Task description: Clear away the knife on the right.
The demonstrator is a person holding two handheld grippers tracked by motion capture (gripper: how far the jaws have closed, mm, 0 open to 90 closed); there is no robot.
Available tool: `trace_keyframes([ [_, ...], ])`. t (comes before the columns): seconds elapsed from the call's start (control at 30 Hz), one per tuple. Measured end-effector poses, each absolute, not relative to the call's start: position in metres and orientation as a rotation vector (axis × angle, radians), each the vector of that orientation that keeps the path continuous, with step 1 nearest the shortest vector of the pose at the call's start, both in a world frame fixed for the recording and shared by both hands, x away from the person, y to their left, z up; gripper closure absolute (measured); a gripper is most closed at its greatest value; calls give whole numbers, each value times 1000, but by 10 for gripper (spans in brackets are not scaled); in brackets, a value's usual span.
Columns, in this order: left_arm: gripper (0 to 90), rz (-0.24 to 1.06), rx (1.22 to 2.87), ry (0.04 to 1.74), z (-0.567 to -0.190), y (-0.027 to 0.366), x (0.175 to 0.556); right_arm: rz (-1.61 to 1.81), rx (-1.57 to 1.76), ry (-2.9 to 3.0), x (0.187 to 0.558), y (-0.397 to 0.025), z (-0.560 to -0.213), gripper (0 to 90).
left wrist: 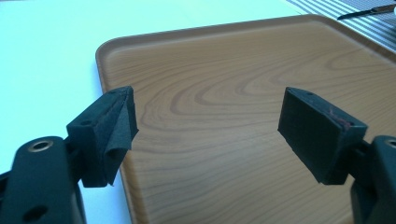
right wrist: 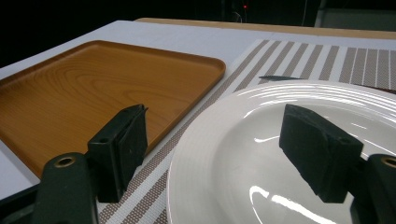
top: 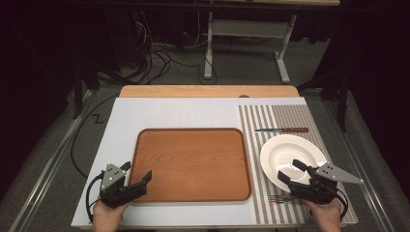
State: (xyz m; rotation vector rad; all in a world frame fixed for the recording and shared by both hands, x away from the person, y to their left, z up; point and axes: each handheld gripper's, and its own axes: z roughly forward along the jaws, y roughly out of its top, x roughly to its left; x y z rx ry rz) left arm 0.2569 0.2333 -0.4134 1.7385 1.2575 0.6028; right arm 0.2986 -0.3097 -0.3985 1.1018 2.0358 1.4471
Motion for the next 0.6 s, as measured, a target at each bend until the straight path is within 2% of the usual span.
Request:
trace_keyframes([
  [0.6, 205, 600, 1732, 1267, -414, 234, 257, 1475, 1132, 1989, 309, -313, -384, 178],
])
